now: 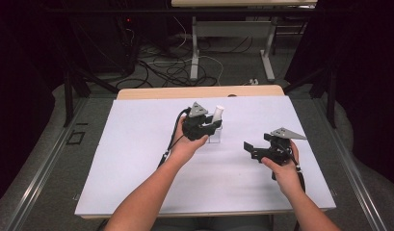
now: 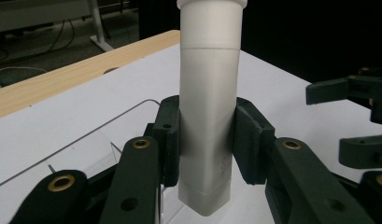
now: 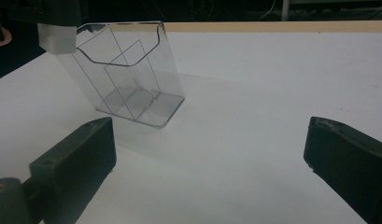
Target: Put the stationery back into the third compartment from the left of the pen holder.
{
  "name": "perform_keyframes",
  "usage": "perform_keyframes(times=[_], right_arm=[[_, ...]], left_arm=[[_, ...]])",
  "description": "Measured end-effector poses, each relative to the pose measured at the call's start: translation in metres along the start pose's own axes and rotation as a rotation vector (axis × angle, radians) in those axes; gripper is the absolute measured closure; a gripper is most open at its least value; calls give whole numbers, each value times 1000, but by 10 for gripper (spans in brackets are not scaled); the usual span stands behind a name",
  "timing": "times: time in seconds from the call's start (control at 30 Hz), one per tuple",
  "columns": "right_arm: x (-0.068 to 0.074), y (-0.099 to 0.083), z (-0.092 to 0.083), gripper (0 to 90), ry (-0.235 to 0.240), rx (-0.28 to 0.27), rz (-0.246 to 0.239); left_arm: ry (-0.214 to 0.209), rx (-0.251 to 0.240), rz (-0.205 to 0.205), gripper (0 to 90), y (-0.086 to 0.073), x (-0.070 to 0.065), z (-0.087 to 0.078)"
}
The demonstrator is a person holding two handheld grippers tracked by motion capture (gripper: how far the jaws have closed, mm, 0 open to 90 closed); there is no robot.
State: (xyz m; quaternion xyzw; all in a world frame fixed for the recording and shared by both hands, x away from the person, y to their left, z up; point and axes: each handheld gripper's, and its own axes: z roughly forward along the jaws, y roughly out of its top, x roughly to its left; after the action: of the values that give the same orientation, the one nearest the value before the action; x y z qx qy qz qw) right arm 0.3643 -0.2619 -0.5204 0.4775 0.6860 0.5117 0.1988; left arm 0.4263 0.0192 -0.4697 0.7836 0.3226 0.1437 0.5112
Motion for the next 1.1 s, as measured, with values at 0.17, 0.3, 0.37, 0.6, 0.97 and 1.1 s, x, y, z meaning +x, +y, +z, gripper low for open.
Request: perform_keyframes(times=[0.17,0.3,0.37,0.6,0.97,1.1], right_arm=[[-1,-2,2,28,-1,7,2],[-2,-2,2,48,-3,8,4],[-1,-3,2,52,-3,10,15],[-1,-5,3,57,6,18,12],[-2,-6,4,67,10,15,10],[-2,-6,4,68,10,13,9]], left_arm=[[24,-20,-19,660,-2,4,7],[34,-19,-37,660,-4,8,13],[42,-22,-41,660,-5,9,16],[62,-30,-56,660,-7,12,22],[104,-41,-74,660,-12,10,36],[112,-37,-63,660,-13,9,38]])
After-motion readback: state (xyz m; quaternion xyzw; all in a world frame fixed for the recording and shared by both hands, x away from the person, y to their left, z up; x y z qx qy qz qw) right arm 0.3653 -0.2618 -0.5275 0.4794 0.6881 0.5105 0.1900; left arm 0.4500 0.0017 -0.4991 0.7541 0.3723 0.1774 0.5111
